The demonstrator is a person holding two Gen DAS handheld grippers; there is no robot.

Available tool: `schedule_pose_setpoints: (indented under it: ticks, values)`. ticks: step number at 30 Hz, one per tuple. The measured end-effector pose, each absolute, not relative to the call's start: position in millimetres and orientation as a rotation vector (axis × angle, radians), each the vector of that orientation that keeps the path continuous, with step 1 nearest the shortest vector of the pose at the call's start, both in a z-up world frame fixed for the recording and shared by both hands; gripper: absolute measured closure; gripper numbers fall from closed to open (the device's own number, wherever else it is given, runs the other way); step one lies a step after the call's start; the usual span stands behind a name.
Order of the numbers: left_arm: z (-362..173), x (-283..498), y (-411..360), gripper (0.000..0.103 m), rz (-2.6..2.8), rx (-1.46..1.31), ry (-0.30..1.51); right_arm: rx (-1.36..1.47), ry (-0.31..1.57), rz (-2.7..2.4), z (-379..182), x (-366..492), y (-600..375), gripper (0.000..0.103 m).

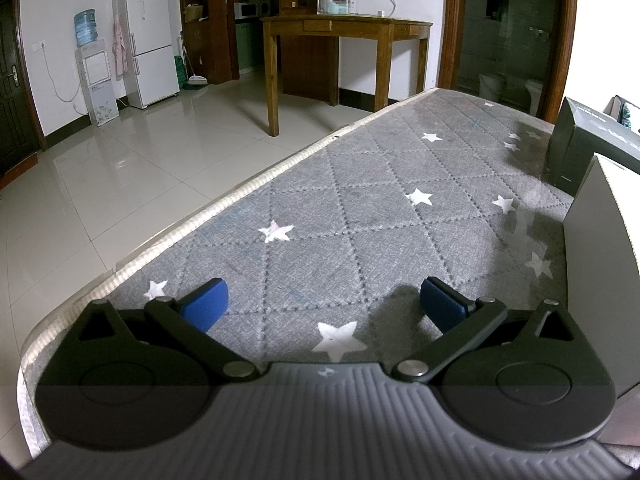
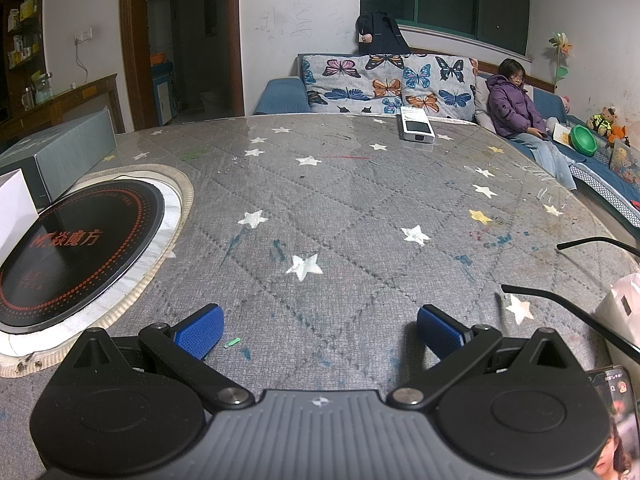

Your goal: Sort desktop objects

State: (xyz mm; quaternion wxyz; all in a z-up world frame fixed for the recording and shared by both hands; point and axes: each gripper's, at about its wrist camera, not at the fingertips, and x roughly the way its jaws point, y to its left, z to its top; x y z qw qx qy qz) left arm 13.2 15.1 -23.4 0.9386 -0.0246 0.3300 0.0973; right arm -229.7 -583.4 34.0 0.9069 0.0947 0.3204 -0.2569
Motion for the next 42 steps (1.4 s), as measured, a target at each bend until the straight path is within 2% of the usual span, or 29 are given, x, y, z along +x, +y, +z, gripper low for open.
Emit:
schedule_pose_setpoints:
  ticks: [23, 42]
  values:
    - [-23.5, 13.4, 15.2, 0.000, 0.199, -0.050, 0.674, 0.207, 0.662, -0.546, 34.3, -229.6, -583.3, 0.000]
    - [-23.4, 13.2, 15.3, 0.000, 0.199, -0.050, 0.674, 0.270, 0.640, -0.679, 34.8, -244.8, -536.0, 0.000]
